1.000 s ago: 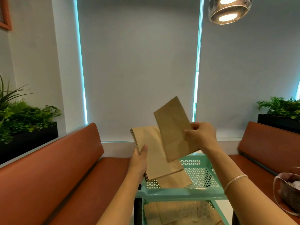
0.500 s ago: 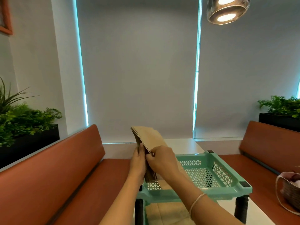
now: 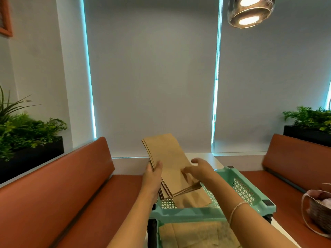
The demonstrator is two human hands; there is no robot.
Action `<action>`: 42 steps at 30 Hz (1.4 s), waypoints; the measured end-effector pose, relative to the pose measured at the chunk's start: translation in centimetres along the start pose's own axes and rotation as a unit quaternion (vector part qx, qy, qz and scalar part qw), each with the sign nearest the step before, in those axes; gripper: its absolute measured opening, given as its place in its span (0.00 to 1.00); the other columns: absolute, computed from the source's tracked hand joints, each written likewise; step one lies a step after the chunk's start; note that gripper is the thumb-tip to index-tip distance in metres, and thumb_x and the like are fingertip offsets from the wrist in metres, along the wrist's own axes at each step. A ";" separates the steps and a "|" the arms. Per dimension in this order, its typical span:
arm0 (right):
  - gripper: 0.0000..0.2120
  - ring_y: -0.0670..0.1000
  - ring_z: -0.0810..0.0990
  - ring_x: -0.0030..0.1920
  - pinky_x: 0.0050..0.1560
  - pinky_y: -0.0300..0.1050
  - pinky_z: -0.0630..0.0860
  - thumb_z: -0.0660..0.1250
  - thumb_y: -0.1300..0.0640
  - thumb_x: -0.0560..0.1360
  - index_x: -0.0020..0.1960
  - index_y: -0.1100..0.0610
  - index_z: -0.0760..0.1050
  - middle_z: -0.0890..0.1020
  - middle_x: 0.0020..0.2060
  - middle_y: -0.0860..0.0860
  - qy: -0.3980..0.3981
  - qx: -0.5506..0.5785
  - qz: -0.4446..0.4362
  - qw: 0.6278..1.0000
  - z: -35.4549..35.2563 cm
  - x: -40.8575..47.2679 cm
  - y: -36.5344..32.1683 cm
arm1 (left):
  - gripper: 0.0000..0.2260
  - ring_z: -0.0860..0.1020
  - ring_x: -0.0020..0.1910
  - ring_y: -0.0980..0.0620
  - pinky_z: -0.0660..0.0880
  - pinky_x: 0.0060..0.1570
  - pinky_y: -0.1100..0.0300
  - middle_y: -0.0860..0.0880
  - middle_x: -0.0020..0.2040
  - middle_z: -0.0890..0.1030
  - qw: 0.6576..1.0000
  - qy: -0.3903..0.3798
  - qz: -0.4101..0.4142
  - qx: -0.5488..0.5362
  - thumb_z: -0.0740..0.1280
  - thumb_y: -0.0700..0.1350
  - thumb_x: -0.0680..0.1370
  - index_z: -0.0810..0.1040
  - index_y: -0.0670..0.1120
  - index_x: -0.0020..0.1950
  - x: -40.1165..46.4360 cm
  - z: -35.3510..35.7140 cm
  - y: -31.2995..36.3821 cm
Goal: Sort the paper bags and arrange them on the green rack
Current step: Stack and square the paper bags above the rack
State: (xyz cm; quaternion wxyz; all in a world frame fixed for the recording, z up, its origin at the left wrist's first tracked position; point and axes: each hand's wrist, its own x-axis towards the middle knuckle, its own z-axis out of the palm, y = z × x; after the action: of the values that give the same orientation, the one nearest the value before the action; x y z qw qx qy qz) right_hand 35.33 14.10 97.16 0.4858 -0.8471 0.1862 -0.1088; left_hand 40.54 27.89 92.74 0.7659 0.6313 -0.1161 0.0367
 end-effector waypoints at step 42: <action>0.08 0.55 0.79 0.41 0.39 0.44 0.77 0.65 0.62 0.76 0.54 0.59 0.79 0.81 0.43 0.56 0.160 0.116 -0.042 0.979 -5.5 5.3 3.9 | 0.17 0.73 0.60 0.50 0.69 0.62 0.56 0.50 0.59 0.74 0.998 0.011 -0.007 0.059 0.59 0.44 0.81 0.64 0.45 0.71 -0.4 0.2 0.5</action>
State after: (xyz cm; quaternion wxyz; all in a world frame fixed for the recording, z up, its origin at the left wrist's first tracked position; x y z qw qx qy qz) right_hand 37.35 5.80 96.61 0.5397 -0.7635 0.2118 -0.2846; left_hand 40.04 27.86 93.17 0.7288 0.6758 -0.1005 0.0451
